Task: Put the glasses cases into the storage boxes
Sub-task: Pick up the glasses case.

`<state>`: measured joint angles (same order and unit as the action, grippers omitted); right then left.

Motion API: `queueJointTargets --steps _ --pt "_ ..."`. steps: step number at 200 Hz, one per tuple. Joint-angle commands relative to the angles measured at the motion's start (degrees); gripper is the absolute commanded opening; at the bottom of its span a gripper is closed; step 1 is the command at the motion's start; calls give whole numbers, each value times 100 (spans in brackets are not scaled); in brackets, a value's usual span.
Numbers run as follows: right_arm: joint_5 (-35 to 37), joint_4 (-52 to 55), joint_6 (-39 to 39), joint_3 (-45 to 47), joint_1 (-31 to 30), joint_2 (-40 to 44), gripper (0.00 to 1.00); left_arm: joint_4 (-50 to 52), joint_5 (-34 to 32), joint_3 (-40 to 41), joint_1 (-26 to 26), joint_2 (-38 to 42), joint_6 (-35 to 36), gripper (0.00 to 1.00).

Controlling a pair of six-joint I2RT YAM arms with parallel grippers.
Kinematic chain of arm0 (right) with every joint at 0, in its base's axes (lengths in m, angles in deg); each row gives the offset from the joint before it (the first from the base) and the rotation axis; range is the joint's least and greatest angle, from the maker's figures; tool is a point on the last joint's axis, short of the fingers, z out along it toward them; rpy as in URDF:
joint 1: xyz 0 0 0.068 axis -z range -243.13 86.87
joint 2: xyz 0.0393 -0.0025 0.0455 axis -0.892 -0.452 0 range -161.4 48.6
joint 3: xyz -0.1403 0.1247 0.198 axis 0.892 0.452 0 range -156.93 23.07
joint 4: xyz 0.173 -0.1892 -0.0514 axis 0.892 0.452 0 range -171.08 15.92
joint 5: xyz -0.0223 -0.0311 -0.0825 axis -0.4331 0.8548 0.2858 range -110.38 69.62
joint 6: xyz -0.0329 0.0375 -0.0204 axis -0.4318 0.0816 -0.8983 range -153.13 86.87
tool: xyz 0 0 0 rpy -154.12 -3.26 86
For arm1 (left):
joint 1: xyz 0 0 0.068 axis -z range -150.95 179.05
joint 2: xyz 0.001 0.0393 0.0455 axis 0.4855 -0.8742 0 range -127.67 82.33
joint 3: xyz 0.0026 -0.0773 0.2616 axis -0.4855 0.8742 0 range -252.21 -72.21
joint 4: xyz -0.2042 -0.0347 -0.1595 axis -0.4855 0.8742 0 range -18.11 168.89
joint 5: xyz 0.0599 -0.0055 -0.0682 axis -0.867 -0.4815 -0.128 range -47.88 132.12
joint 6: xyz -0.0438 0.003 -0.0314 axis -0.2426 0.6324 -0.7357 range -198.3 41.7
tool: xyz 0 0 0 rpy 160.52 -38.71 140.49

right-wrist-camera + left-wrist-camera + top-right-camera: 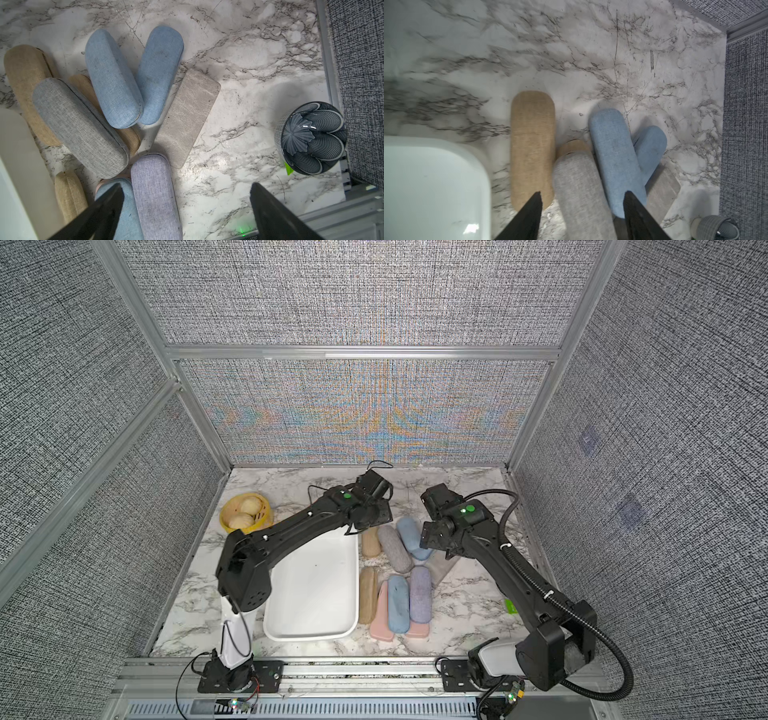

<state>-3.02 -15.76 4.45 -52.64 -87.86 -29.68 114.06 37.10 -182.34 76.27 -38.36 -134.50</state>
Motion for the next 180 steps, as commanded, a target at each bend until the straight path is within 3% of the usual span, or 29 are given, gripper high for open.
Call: queueJointTargets --steps 1,54,61,76,110,144,180 --pt "65 352 250 -35 30 185 96 938 387 -737 67 -480 -673 64" --pt "-37 545 390 134 30 806 96 1773 640 -1207 282 -1001 -1029 65" --pt "-21 582 384 141 30 861 96 1803 649 -1164 329 -1015 -1084 67" --pt "-14 668 373 127 30 957 96 1746 662 -1026 411 -1049 -1196 83" --pt "-152 787 364 160 21 1154 97 1307 761 -894 432 -1142 -1304 86" --pt "-210 827 292 281 18 1326 97 1299 753 -872 430 -1281 -1361 80" --pt "-185 707 162 310 21 1385 96 1213 768 -817 437 -1340 -1347 66"
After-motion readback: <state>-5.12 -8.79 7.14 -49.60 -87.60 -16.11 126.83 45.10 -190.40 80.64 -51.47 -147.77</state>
